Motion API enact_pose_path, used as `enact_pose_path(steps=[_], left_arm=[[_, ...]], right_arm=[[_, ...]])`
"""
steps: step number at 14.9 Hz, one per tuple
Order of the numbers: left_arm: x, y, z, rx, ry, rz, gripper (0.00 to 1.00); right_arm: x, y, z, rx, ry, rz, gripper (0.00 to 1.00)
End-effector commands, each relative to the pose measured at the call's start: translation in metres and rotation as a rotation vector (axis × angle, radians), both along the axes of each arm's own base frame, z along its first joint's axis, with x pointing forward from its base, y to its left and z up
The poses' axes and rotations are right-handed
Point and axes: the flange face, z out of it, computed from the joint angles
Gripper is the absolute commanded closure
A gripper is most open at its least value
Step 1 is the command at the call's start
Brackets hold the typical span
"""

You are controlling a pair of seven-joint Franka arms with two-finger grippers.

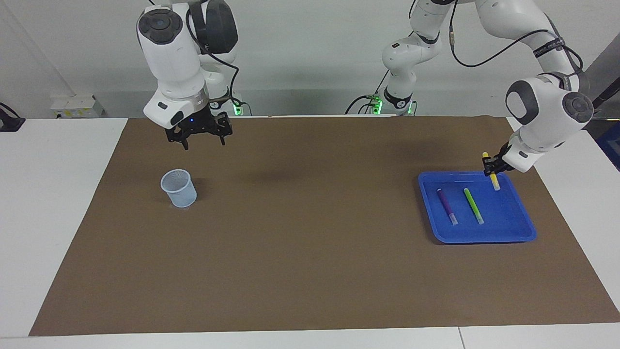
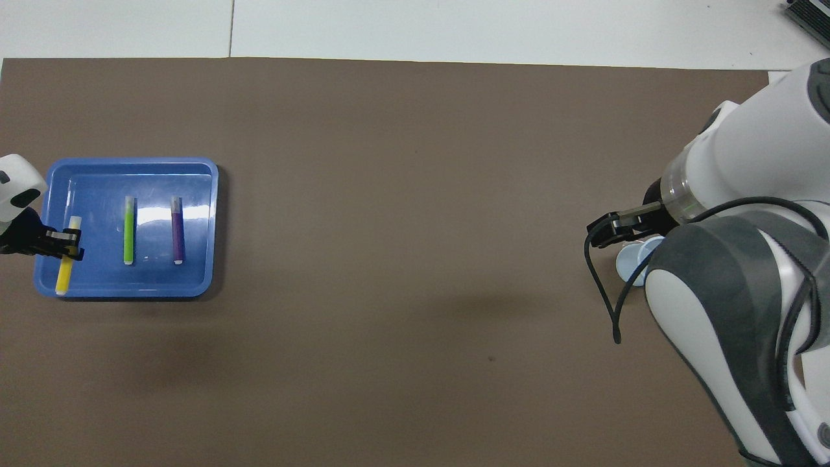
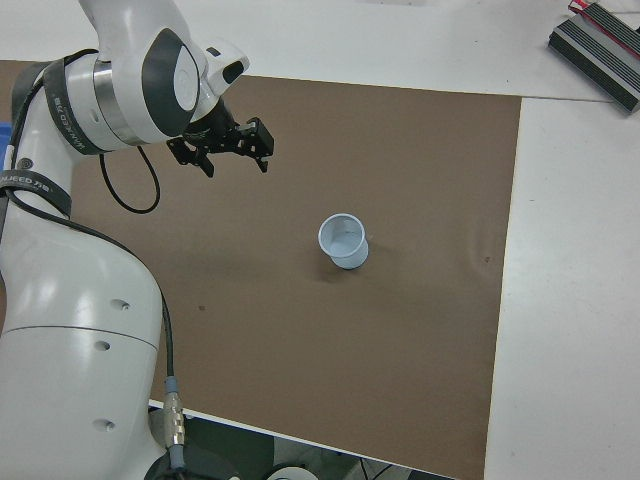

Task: Right arm passes pens to left for tray arrangement
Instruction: 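Lower the yellow pen into the tray with the left gripper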

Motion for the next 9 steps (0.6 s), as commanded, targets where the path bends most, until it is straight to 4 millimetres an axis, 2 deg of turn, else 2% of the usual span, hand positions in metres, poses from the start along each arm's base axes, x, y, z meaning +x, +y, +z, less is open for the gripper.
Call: enact_pose_path(steps=[1,4,6,9], left_arm=[[0.009,0.019,-0.027,0.020,-0.030,-0.011,1.00],[0.020,0.026,-0.056,0.025,-0.068,-0.018,1.00],[0.023,0.031,-0.069,0.021,-0.083,-0.005,1.00],[0.026,0.032,-0.083,0.017,-0.101,-0.003,1.00]], right_arm=[[0.001,-0.011,0.003,-0.003,-0.039,-0.004,0.00],[0.003,-0.018,0.004,-0.003,-0.040,-0.016,0.00],[0.003,-0.019,0.004,-0.004,-0.042,-0.024,0.00],[0.008,-0.039,0.006,0.003,-0.056,-0.058,0.00]])
